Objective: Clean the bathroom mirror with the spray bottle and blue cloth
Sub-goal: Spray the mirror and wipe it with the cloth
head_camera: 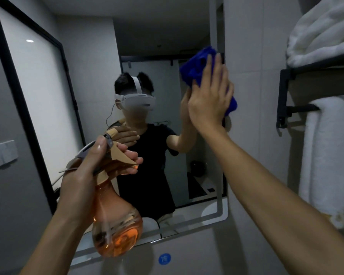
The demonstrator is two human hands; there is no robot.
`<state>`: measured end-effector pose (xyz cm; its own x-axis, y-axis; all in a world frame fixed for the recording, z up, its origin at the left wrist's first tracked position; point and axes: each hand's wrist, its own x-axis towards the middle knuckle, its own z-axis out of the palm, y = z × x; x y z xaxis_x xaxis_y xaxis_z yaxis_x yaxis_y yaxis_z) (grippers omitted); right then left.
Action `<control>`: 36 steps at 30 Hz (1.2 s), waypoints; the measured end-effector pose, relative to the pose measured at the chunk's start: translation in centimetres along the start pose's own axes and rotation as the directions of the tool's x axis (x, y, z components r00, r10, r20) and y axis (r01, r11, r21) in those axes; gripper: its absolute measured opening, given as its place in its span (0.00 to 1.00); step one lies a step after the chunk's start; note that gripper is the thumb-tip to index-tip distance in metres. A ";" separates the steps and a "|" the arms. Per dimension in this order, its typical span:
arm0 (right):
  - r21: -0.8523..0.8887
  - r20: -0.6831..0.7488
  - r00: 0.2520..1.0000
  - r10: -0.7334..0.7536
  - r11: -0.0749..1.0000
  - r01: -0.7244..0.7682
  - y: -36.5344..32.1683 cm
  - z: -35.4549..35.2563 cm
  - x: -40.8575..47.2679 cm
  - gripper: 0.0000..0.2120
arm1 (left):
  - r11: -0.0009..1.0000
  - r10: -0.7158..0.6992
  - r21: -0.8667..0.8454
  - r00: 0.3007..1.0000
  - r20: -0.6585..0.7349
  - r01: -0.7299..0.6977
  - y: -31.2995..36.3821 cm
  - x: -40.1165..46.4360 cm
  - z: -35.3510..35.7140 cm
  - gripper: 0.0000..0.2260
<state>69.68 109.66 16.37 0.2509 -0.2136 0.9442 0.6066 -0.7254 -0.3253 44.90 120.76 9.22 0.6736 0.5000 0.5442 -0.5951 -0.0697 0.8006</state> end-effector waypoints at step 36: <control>0.102 0.092 0.972 -0.216 0.973 0.206 9.4 -0.3 -7.5 0.29 | 0.995 -0.094 -0.029 0.996 -0.006 0.094 -2.4 1.1 -1.3 0.20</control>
<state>73.27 104.21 6.19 0.1821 0.0087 0.9832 0.7188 -0.6835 -0.1271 46.50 122.58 7.53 0.7239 0.5099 0.4647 -0.5414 0.0026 0.8407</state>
